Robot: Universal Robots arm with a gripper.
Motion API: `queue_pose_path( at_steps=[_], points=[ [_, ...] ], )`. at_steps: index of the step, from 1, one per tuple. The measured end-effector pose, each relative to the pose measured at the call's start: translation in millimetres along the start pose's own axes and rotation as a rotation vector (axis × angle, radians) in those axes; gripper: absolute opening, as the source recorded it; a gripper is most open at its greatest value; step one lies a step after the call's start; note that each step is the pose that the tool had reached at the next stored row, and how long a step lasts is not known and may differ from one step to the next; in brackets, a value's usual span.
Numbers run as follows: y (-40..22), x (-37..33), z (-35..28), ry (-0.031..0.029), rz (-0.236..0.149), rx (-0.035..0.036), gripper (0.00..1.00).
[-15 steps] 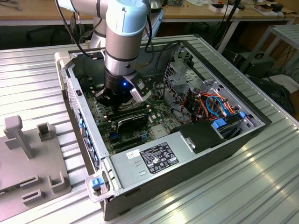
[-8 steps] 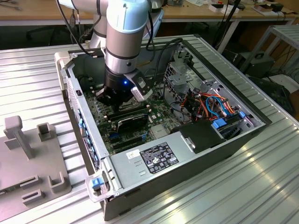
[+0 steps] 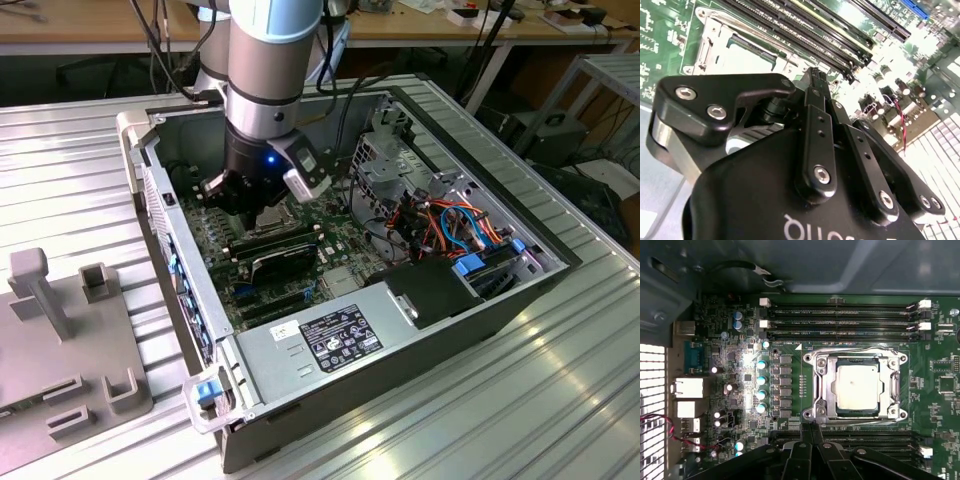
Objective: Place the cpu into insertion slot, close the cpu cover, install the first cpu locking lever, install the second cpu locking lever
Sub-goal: 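Install the second cpu locking lever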
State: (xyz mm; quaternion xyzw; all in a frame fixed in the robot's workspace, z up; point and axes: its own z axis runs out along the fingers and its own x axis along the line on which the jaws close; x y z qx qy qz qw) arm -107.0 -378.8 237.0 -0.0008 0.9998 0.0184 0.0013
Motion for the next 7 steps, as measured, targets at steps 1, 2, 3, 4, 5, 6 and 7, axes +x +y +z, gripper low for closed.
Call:
queue_pose_path(
  at_steps=[1,2,3,4,5,6,7],
  points=[
    [0.1,0.0,-1.5,0.0,0.0,0.0,0.11],
    [0.1,0.0,-1.7,-0.0001,0.0,-0.0001,0.11],
    [0.1,0.0,-1.7,-0.0002,0.0,-0.0003,0.11],
    [0.1,0.0,-2.5,0.0,0.0,-0.0001,0.11],
    [0.1,0.0,-3.4,0.0,0.0,0.0,0.11],
    [0.1,0.0,-3.4,0.0,0.0,0.0,0.11],
    [0.1,0.0,-3.5,0.0,0.0,0.0,0.11]
  ],
)
